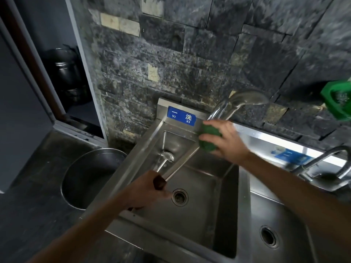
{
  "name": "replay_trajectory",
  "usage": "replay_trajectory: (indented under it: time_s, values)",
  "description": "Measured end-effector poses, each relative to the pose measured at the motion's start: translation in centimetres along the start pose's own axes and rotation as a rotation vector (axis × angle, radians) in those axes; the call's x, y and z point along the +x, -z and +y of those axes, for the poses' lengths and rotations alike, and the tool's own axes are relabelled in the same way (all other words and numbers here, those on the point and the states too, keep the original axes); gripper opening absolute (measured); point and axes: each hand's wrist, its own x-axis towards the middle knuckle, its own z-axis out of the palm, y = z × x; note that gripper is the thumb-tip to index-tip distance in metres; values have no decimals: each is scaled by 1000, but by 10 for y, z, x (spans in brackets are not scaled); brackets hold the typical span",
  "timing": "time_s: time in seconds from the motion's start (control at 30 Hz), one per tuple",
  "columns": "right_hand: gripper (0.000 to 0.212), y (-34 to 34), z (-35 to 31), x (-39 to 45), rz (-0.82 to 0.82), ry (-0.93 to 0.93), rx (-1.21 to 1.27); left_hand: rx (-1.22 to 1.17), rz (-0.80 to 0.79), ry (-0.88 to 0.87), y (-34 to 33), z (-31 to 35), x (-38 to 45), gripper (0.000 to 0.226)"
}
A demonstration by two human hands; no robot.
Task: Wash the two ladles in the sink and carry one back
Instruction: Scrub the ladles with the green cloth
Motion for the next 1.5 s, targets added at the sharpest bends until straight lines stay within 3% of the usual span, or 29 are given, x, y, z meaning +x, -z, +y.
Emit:
replay_trajectory:
  time_s: [0.13, 0.2, 0.27, 0.37, 0.47, 0.53, 0.63, 0.7, 0.83, 0.9, 1.0, 1.13, 1.2, 1.27, 1.33, 1.37, 1.43, 1.5]
  values:
    - [41, 32, 65, 5, -164, -52, -165, 13, -79, 85, 13, 5, -13, 21]
    - [36, 30, 67, 6, -138, -133, -203, -31, -108, 130, 14, 5, -12, 21]
    - [36, 18, 49, 8, -66, -177, -199, -41, -150, 109, 17, 12, -9, 18]
    - [39, -2, 0, 16, -32, -28, -77, 50, -218, 51, 28, 28, 3, 23]
    - [18, -13, -63, 24, -25, 76, 42, 175, -224, 48, 32, 36, 19, 26]
    - [22, -15, -93, 28, -72, 80, 42, 227, -244, 38, 30, 41, 24, 23]
    - [46, -17, -114, 27, -167, 11, 29, 274, -231, -9, 22, 41, 30, 15]
    - [55, -16, -118, 27, -233, -19, 9, 331, -116, -29, 14, 35, 32, 8]
    - [56, -6, -102, 31, -399, -53, -76, 727, 428, 47, -23, 25, 29, 34]
    - [60, 2, -91, 35, -501, -45, -134, 801, 572, 93, -41, 29, 27, 36]
    - [67, 6, -88, 37, -565, 23, -241, 620, 602, 174, -47, 33, 34, 27]
    - [24, -1, -112, 39, -236, 30, -218, 302, 492, 88, -43, 38, 42, 27]
    - [20, -3, -125, 39, -104, 85, -178, 38, 314, -65, -43, 33, 39, 31]
    - [17, 2, -128, 41, -83, 206, -164, -237, 52, -122, -37, 19, 29, 14]
    - [16, 8, -127, 39, -142, 310, -162, -524, -385, -50, -16, 6, 17, 15]
    - [14, 11, -127, 37, -193, 342, -163, -701, -489, 14, -1, 1, 17, 28]
    - [15, 11, -128, 33, -282, 384, -146, -947, -407, 148, 19, 0, 34, 63]
    - [15, 8, -135, 31, -335, 415, -97, -853, -231, 202, 26, 17, 63, 84]
